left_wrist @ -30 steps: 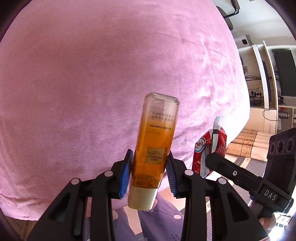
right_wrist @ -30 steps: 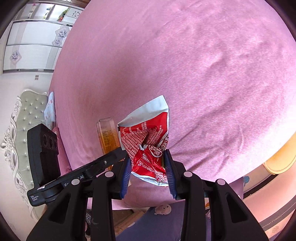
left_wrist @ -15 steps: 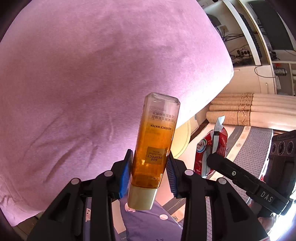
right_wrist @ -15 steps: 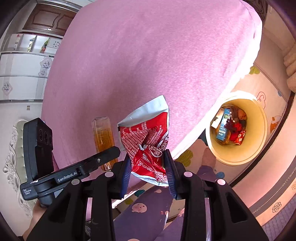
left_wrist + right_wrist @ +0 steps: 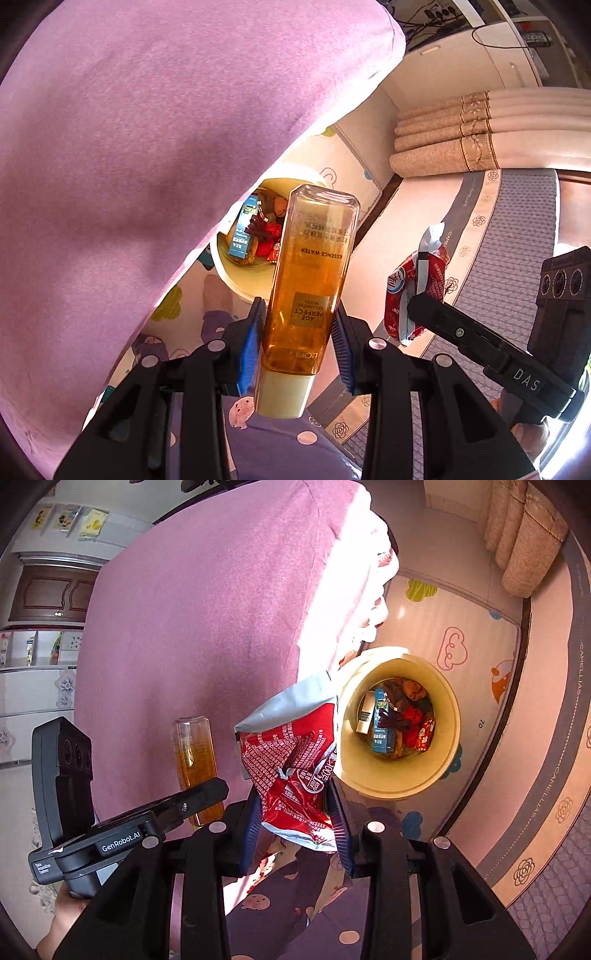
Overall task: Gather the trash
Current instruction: 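Carry the bottle and red wrapper with both tools over the yellow bin, then open both tools to drop the bottle and wrapper into the bin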
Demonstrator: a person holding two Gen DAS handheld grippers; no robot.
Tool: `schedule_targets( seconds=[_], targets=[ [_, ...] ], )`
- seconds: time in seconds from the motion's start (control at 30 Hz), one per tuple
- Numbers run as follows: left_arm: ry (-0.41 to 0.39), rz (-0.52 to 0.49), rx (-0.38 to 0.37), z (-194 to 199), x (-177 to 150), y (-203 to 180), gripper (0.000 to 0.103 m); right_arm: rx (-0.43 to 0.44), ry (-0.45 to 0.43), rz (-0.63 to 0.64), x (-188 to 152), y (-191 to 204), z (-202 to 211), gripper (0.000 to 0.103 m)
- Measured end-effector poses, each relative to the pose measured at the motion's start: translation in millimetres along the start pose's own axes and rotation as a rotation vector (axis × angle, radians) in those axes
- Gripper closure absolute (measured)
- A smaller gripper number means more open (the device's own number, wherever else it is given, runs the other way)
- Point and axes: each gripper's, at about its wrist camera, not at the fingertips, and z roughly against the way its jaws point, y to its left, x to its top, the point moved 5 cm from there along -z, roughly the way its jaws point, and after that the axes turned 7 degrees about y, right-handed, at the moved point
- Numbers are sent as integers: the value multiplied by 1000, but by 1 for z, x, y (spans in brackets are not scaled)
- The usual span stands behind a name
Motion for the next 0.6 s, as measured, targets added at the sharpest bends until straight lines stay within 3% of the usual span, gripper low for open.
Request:
schedule_targets(
  seconds=[0.13,0.2,0.27,0.3,0.6],
  targets=[
    [16,-40,-10,-10,7,-26,67,-13,-8,-23,7,-21,7,66],
    [23,-57,-18,-13,9,-35,63,-27,-9,-45,8,-29,9,56],
    [20,-59,-11,-14,11,-40,34,-20,-20,-64,8,-37,14,52],
    [17,-54,-10,-14,12,-42,31,-19,-20,-72,8,-40,15,52],
    [23,-67,5,-14,12,-47,31,3,-7,-115,7,-48,16,52]
  ],
)
